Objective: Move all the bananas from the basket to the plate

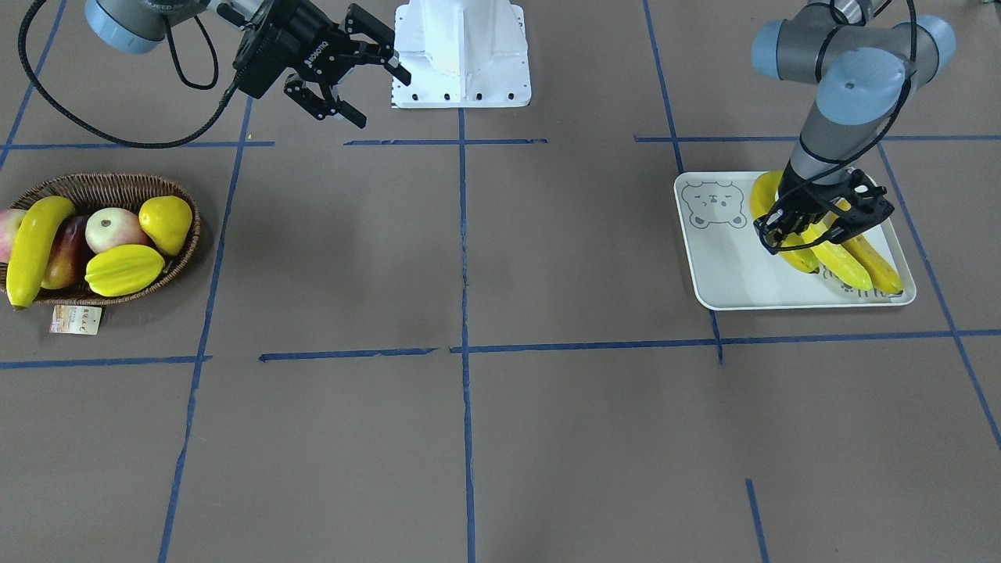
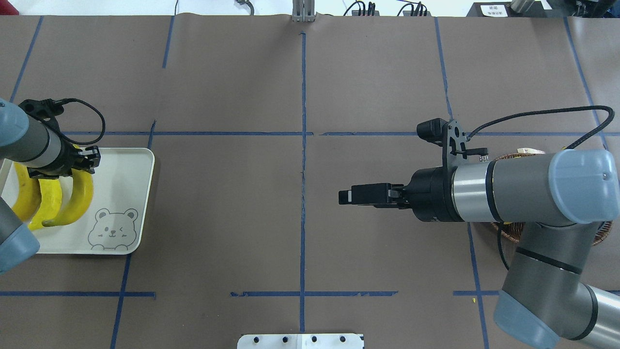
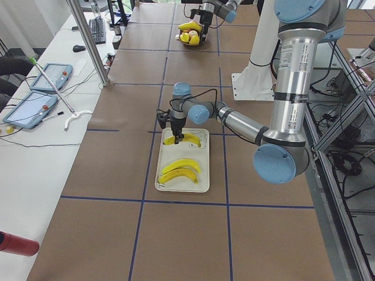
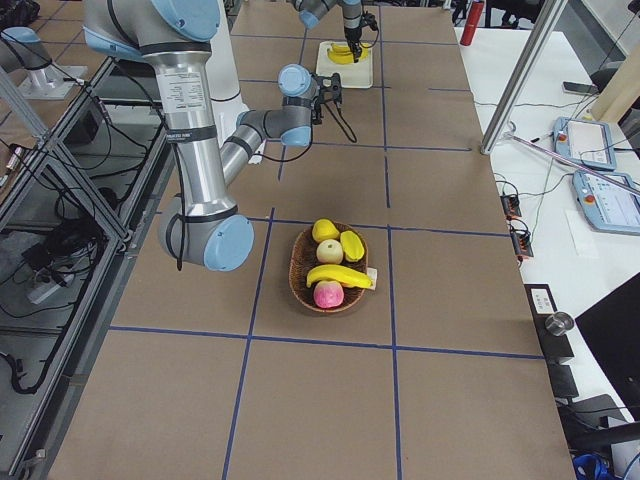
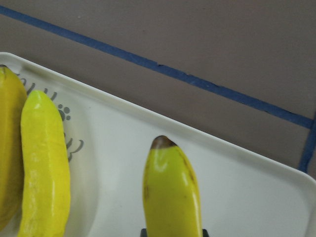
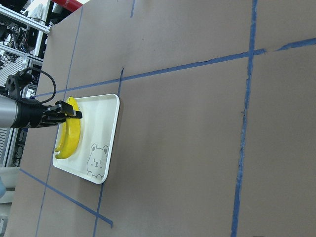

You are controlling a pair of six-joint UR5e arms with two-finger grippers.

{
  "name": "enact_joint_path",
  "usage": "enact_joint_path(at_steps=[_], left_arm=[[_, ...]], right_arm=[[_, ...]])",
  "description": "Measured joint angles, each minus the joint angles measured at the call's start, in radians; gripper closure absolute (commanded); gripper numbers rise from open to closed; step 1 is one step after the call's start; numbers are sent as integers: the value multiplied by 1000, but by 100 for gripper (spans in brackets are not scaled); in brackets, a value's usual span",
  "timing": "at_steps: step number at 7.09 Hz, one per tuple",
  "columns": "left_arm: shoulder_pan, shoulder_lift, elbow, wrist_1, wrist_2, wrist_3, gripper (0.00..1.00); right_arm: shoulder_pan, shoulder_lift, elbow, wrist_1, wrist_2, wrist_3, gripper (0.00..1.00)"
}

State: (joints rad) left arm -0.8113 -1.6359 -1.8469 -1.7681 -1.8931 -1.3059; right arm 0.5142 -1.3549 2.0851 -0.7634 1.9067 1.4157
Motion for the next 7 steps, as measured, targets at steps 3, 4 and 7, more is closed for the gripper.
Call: enact_joint_path(at_steps=[3,4,7], left_arm=[[2,8,21,-4,11,6,0],[2,7,19,-6,14,6,0],[5,-13,-41,-14,3,0,0]], right_arm=[[3,-14,1,1,-2,0,0],[9,-23,2,1,1,0,0],[100,-148,9,-4,50,-27,0]])
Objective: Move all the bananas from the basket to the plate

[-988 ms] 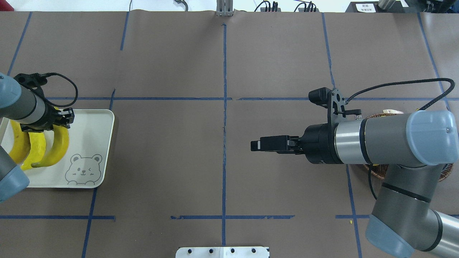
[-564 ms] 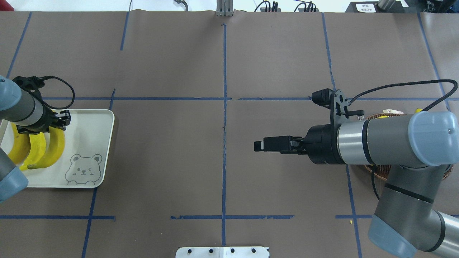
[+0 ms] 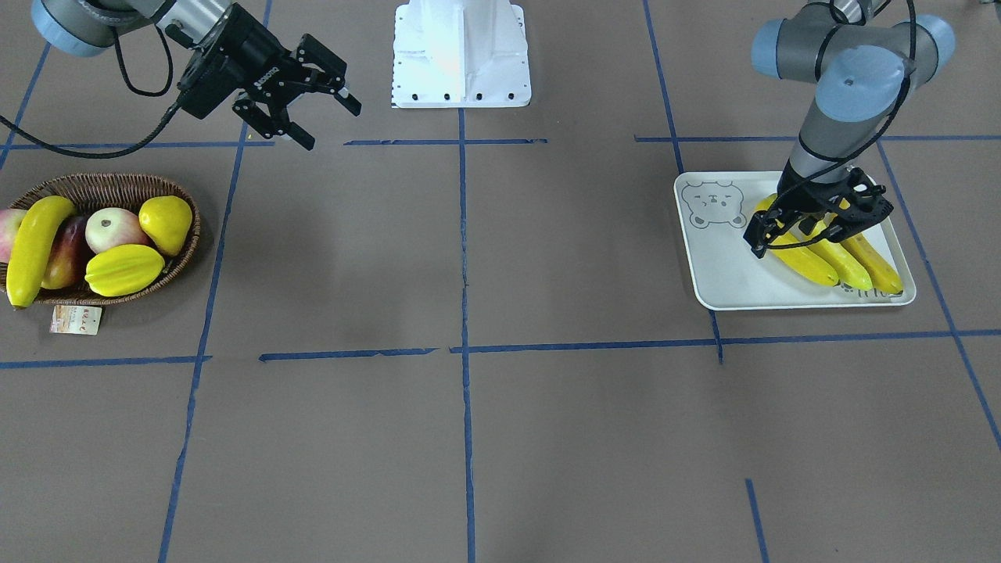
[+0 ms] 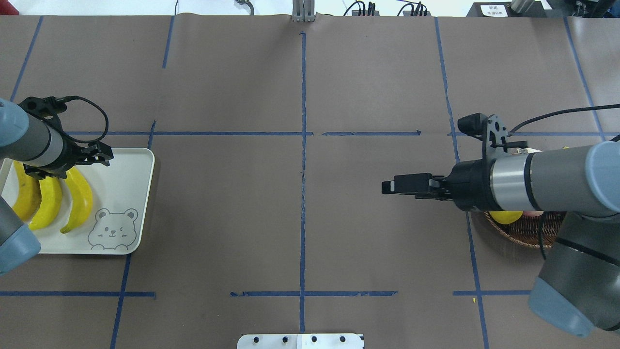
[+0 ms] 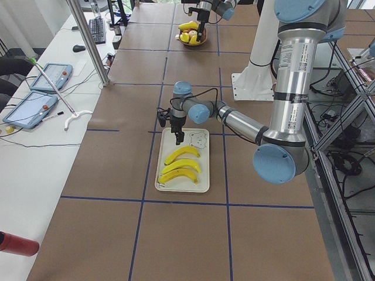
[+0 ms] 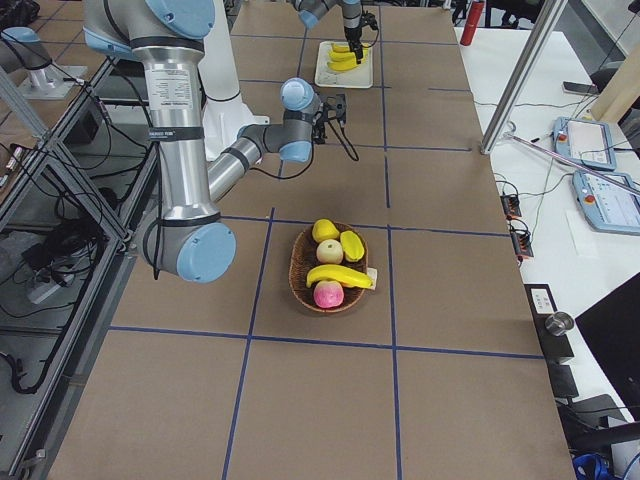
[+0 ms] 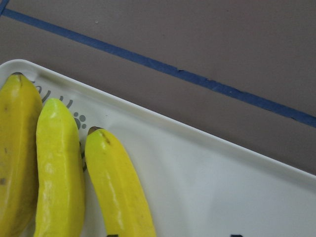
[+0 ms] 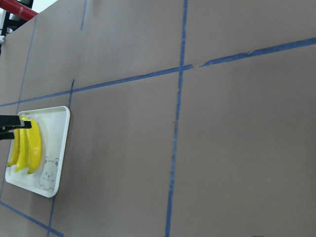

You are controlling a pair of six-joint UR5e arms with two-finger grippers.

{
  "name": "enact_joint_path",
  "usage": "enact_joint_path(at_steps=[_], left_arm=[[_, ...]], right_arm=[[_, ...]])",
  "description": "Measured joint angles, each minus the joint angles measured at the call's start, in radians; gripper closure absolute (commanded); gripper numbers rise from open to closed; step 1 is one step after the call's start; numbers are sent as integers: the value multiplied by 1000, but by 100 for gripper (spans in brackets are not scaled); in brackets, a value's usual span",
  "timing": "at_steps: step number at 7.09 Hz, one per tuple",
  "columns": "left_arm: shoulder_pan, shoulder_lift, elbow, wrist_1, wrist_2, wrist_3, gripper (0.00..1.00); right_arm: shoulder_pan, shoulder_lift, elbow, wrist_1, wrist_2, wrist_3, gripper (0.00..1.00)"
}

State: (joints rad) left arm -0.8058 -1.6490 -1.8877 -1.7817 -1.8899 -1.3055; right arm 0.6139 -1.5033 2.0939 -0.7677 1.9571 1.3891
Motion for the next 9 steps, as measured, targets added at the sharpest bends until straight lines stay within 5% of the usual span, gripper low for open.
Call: enact_joint_path(at_steps=[4,7,9], left_arm=[[8,-81,-125,-4,-136,-44,0],[21,-114,-146,-8,-154,-114,0],[23,-118,-152,-8,-155,-119,0]], right_arm=[[182,-309,-4,-11,37,-258,0],[310,-380,-10,-203,22,-491,0],[326,-412,-9,-328,-76,-516,0]])
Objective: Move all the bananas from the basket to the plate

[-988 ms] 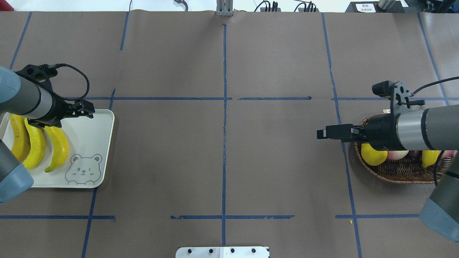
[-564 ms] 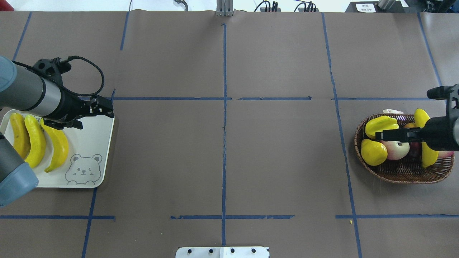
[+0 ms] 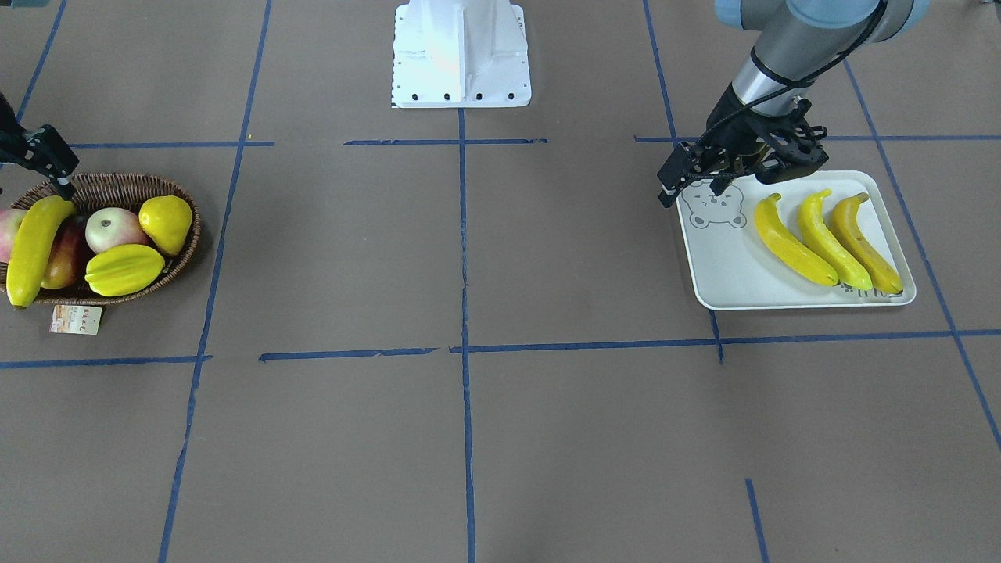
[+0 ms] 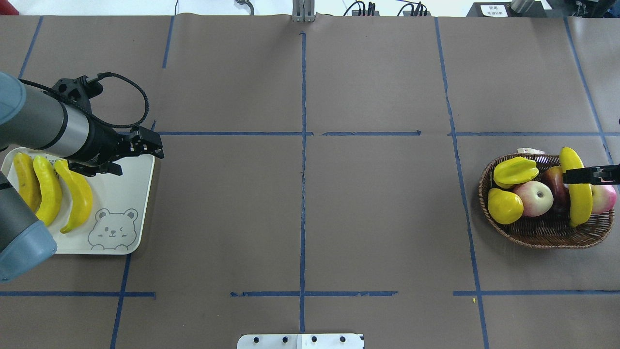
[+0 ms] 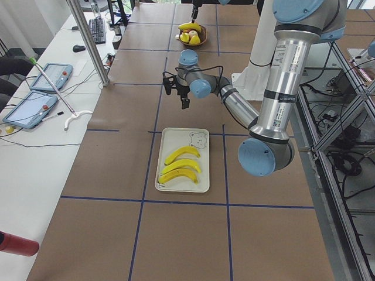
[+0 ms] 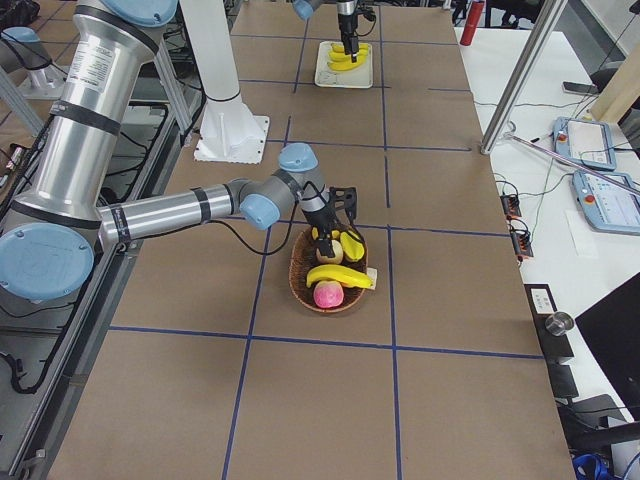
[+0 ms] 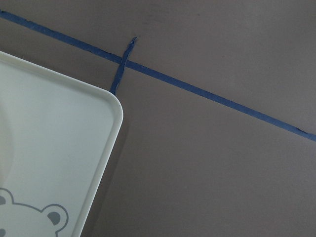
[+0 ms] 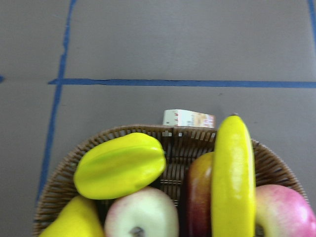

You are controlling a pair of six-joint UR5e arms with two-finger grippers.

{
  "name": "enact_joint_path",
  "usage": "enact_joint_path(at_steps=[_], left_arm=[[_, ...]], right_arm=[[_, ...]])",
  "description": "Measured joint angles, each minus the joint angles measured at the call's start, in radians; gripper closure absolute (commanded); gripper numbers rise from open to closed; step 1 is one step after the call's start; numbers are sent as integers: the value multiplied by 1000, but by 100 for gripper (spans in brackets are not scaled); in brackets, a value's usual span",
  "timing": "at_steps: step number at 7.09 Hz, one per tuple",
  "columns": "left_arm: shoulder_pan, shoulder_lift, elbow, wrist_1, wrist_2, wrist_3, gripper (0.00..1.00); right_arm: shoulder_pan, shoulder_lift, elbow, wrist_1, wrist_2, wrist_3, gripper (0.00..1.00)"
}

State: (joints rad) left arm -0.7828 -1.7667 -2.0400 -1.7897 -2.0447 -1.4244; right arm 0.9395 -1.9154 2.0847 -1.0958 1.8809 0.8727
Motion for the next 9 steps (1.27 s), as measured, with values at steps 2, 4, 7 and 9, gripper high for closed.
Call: enact_joint_path(at_steps=[2,4,7,9], left_arm=[[1,-2,-5,0,0,-2,0],[2,-2,-5,0,0,-2,0],[13,-4,-2,0,2,-7,0],[25,-10,0,0,3,-19,0]], right_arm=[[-15,-29,-23,-52,-51,-2,0],[-63,-21,-39,-60,-58,0,0],[-94,-1,-66,-62,-55,0,9],[-97,13,-77,-65,-51,-1,24]])
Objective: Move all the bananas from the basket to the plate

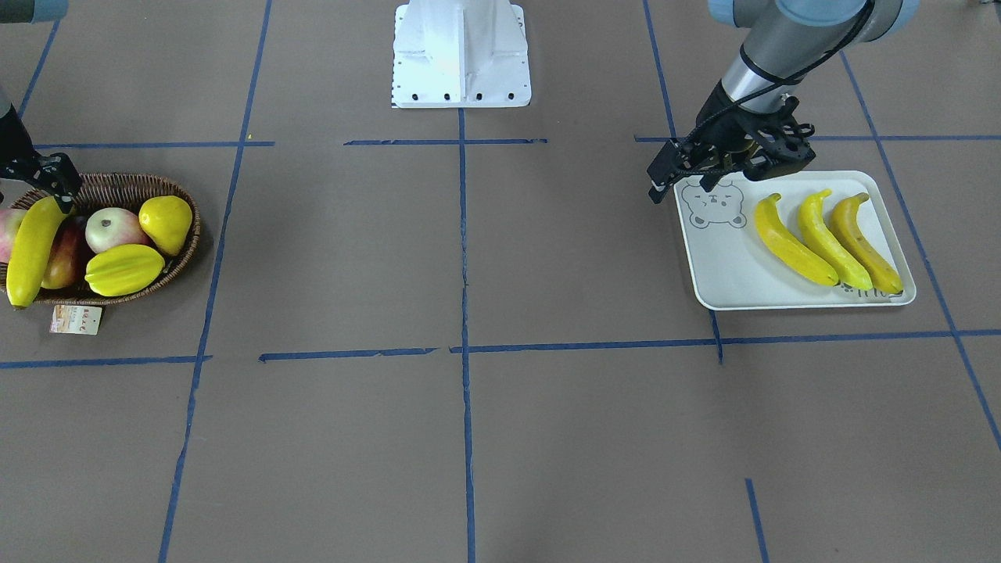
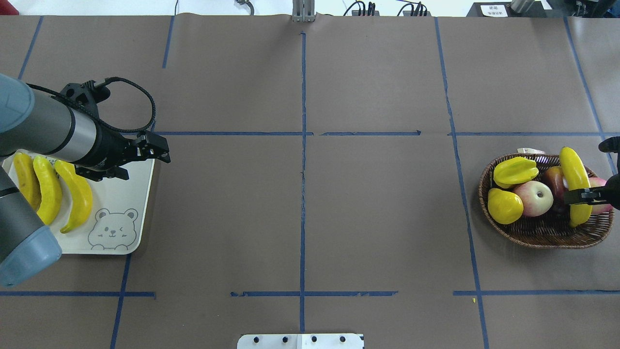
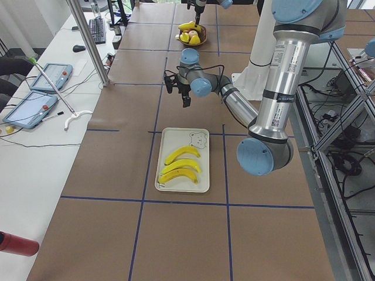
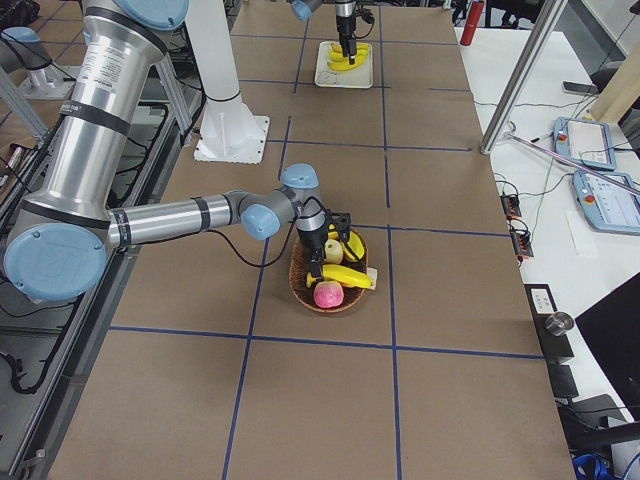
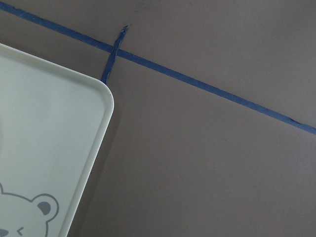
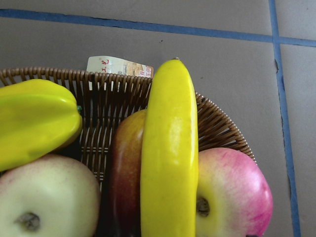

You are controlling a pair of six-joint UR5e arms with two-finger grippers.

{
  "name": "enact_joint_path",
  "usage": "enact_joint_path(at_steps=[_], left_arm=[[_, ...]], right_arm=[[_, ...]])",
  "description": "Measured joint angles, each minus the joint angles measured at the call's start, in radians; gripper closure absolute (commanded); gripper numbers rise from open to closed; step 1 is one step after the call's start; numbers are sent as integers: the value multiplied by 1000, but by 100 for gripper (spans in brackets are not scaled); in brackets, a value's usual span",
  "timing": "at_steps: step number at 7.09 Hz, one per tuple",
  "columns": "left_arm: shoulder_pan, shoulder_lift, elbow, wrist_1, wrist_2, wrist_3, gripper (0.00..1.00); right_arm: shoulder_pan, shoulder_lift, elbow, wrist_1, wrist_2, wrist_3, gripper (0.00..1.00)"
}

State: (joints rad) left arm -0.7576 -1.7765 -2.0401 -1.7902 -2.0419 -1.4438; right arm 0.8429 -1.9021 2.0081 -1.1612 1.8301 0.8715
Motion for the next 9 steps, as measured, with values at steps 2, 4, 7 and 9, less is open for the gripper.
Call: enact_joint_path(at_steps=[2,4,7,9], left_arm=[[7,-3,3,0,0,-3,0],[11,-7,5,0,1,-4,0],[12,-7,7,1,1,-3,0],[12,-9,4,1,1,-3,0]], right_arm=[[-1,2,2,-2,5,0,25],[-1,3,2,-4,6,0,25],[-4,11,-6,-14,6,0,25],[-5,33,-7,-47,6,0,25]])
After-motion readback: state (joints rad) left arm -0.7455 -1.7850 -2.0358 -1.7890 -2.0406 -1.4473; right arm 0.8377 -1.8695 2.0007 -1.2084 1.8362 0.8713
